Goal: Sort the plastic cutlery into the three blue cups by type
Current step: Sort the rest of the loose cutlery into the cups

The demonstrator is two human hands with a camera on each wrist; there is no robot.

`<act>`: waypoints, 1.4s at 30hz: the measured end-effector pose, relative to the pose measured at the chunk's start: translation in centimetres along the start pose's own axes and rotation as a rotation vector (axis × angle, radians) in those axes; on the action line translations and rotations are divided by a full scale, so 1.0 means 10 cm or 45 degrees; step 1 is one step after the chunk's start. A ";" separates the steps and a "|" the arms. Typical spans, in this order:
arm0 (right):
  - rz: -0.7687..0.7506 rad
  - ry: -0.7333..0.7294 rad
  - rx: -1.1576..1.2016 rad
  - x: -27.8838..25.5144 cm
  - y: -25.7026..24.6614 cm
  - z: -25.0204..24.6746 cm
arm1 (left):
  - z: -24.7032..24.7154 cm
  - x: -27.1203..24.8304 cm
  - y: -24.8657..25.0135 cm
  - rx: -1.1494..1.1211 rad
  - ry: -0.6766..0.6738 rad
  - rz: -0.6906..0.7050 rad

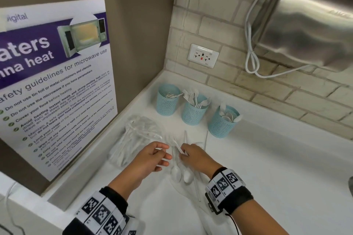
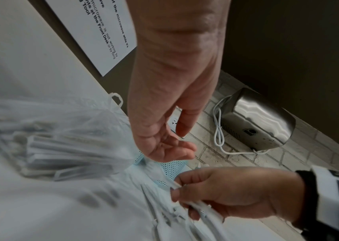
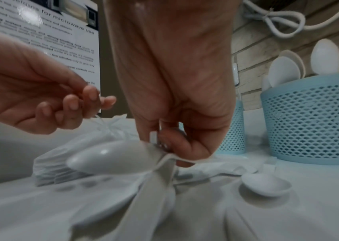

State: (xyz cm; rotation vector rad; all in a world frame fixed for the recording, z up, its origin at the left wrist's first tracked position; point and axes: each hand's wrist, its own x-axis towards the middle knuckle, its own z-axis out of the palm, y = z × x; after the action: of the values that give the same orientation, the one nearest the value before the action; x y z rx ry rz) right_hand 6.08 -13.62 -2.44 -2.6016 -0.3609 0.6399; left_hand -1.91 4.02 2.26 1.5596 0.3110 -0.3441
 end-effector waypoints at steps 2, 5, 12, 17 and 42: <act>-0.012 0.054 0.089 -0.06 -0.01 -0.07 | 0.01 0.00 -0.01 0.009 0.001 0.010; -0.007 0.115 0.266 -0.18 -0.04 -0.18 | 0.04 0.01 -0.03 0.059 -0.015 0.030; 0.015 0.169 0.899 -0.44 -0.24 -0.36 | 0.16 0.08 -0.17 0.494 -0.281 0.320; 0.038 0.112 1.179 -0.52 -0.44 -0.40 | 0.34 0.15 -0.24 0.380 -0.386 0.494; 0.348 0.021 1.747 -0.58 -0.33 -0.43 | 0.14 -0.01 0.24 -0.617 0.174 0.575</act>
State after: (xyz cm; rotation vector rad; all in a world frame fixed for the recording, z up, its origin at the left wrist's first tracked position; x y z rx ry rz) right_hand 2.70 -14.22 4.75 -1.3192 0.3656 0.6149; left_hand -1.07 2.58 4.47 1.1317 0.1256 0.1836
